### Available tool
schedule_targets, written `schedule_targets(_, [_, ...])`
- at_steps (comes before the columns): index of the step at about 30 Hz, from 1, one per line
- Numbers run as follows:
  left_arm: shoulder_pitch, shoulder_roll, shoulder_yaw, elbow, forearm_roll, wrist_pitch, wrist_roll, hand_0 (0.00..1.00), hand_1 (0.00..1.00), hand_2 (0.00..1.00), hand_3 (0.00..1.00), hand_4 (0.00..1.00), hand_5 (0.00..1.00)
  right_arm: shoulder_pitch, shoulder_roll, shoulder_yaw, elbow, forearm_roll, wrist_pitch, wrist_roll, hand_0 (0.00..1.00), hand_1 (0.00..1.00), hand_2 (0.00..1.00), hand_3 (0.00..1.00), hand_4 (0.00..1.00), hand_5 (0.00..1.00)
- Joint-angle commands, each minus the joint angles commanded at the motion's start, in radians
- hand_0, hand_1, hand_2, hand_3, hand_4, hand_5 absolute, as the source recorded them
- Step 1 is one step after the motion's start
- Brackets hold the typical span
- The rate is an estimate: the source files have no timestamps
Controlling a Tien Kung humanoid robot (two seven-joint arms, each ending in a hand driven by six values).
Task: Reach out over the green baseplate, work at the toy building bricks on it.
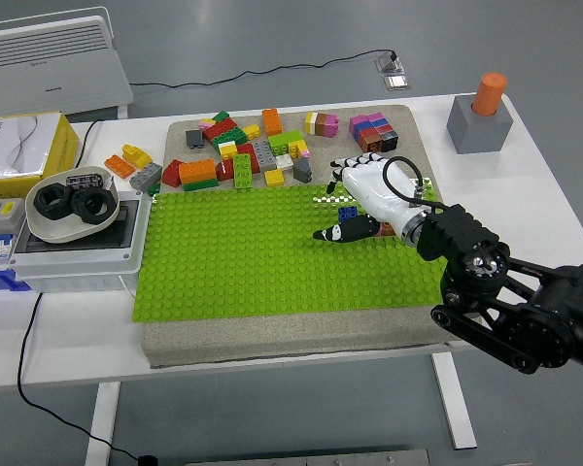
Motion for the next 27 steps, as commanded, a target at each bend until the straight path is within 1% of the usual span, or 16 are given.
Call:
schedule_targets(8, [-0.001,0.0,0.001,0.0,0.002,-0.001,0.0,0.748,0.623,0.567,0.575,0.389,0.162,-0.008,0.001,-0.006,-0.018,0.016,0.001,0.0,0.93,0.894,0.921,0.629,0.998,0.636])
schedule_targets(14, [-0.002,0.0,0.002,0.0,0.001,-0.001,-0.001,0.748,0.623,0.567,0.575,0.388,0.162,-0.015,0.004,-0.01,-0.051,0.036,0.003,0.004,0.929,0.891,0.919,0.628,0.998,0.638])
schedule_targets(20, [-0.002,0.0,0.003,0.0,0.001,-0.001,-0.001,0.748,0.624,0.568,0.575,0.387,0.172,-0.021,0.008,0.005,-0.078,0.066,-0.003,0.011,0.928,0.89,0.916,0.628,0.997,0.637])
schedule_targets(27, [-0.002,-0.001,0.002,0.0,0.001,0.001,-0.002,0.748,0.624,0.568,0.574,0.386,0.174,-0.027,0.007,0.006,-0.087,0.08,-0.006,0.015,0.927,0.888,0.913,0.629,0.996,0.639])
